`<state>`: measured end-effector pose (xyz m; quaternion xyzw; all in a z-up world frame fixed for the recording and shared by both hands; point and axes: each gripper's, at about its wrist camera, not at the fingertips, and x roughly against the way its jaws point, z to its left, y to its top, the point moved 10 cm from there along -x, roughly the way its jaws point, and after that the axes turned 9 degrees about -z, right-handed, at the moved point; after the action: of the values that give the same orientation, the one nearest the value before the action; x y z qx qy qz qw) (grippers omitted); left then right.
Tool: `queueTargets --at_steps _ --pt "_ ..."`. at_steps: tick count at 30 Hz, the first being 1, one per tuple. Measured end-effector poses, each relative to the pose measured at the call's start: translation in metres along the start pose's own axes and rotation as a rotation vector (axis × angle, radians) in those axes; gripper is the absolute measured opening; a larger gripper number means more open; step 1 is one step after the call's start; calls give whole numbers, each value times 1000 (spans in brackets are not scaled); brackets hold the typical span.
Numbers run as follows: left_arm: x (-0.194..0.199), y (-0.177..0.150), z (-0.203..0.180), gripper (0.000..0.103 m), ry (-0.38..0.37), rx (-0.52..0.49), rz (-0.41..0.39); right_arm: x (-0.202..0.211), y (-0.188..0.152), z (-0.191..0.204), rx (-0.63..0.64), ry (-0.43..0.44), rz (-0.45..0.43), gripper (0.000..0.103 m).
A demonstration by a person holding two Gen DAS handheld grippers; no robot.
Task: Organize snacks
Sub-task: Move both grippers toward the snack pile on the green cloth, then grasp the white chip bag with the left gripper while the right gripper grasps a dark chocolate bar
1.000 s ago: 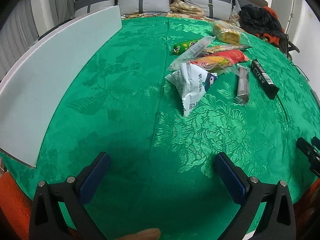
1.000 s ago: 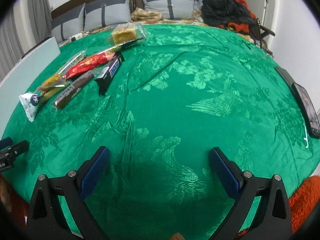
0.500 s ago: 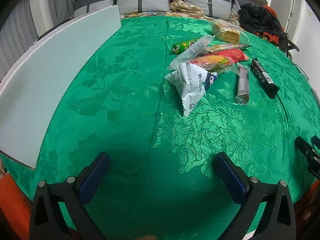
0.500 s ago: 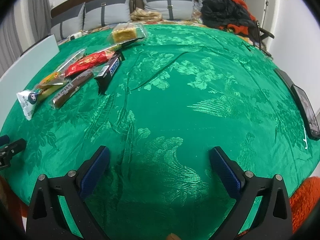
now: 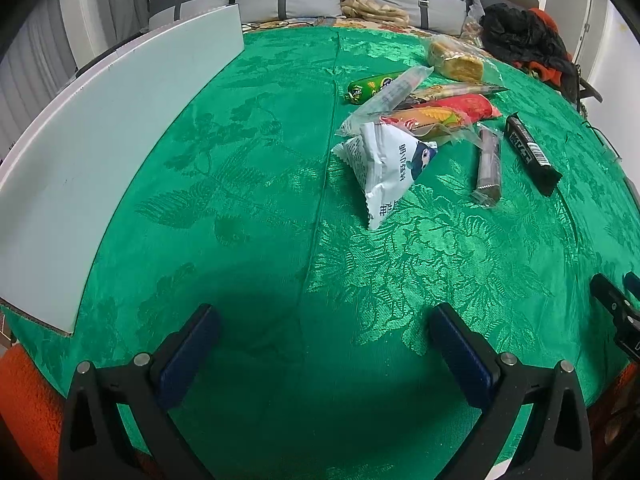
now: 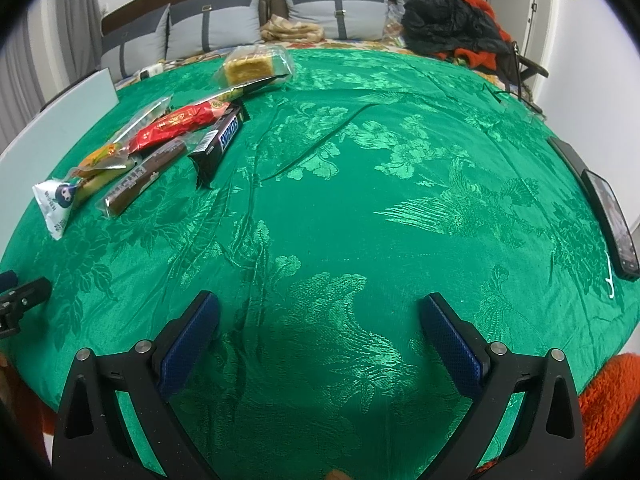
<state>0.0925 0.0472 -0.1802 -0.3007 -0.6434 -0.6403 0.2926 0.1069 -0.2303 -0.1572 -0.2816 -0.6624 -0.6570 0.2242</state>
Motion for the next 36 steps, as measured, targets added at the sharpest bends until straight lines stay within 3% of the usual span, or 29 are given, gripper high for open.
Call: queueTargets --at_steps 32,34,36 --pt "1 -2 -1 103 -35 -39 21 0 0 1 1 0 1 102" --pt "1 -2 -2 103 -56 -41 36 0 0 1 1 0 0 102" --pt "7 5 -5 103 -123 -4 23 0 0 0 1 0 0 102"
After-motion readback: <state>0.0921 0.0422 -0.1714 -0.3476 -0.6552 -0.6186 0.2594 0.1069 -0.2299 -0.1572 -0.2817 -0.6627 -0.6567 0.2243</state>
